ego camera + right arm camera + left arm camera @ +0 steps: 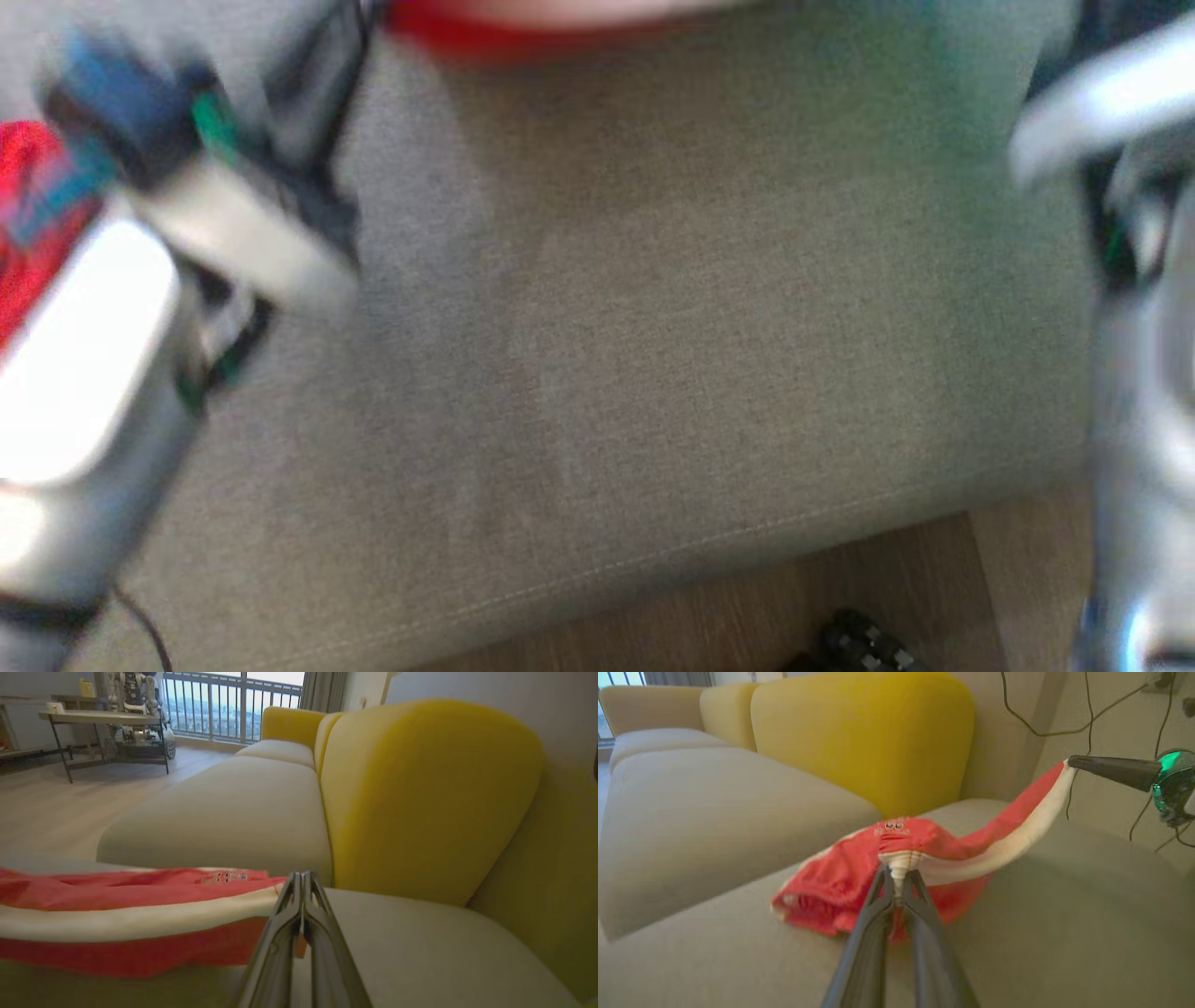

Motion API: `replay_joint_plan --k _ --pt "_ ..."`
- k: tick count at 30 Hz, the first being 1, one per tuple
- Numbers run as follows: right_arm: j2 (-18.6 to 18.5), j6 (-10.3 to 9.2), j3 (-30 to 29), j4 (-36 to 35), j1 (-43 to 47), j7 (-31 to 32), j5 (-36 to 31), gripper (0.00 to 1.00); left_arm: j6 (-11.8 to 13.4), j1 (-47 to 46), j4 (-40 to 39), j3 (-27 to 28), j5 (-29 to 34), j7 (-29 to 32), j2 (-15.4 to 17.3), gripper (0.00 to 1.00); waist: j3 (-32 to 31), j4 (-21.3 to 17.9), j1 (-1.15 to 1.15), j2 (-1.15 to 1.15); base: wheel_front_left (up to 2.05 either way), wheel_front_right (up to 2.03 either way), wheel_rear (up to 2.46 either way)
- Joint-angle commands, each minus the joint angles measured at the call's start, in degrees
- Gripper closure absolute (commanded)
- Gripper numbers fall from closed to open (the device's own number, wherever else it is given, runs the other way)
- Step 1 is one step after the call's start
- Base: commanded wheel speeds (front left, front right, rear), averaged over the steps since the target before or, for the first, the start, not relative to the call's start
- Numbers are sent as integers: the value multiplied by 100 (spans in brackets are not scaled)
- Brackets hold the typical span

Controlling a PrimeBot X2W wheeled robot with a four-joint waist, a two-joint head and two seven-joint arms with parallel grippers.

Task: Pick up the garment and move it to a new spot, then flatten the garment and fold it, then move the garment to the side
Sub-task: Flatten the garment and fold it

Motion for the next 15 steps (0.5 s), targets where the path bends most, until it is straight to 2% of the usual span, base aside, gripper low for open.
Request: replay_joint_plan --k 1,2,3,9,15 --pt "98 -2 112 -734 781 307 140 100 0 360 -392 377 261 -28 219 100 -234 122 1 0 0 0 0" --pt "110 -2 106 -1032 1239 452 180 100 0 695 -482 410 364 -28 190 100 -297 146 1 0 0 0 0" --pt "110 -2 106 -1032 1239 452 180 100 0 695 -482 410 364 -28 190 100 -297 146 1 0 0 0 0" --pt "226 -2 -120 -2519 3444 1024 379 100 0 2155 -959 613 953 -29 -20 100 -690 272 1 0 0 0 0" --pt "311 -2 -339 -3364 4763 1431 624 100 0 3259 -1291 989 1252 -29 -143 100 -1123 270 1 0 0 0 0"
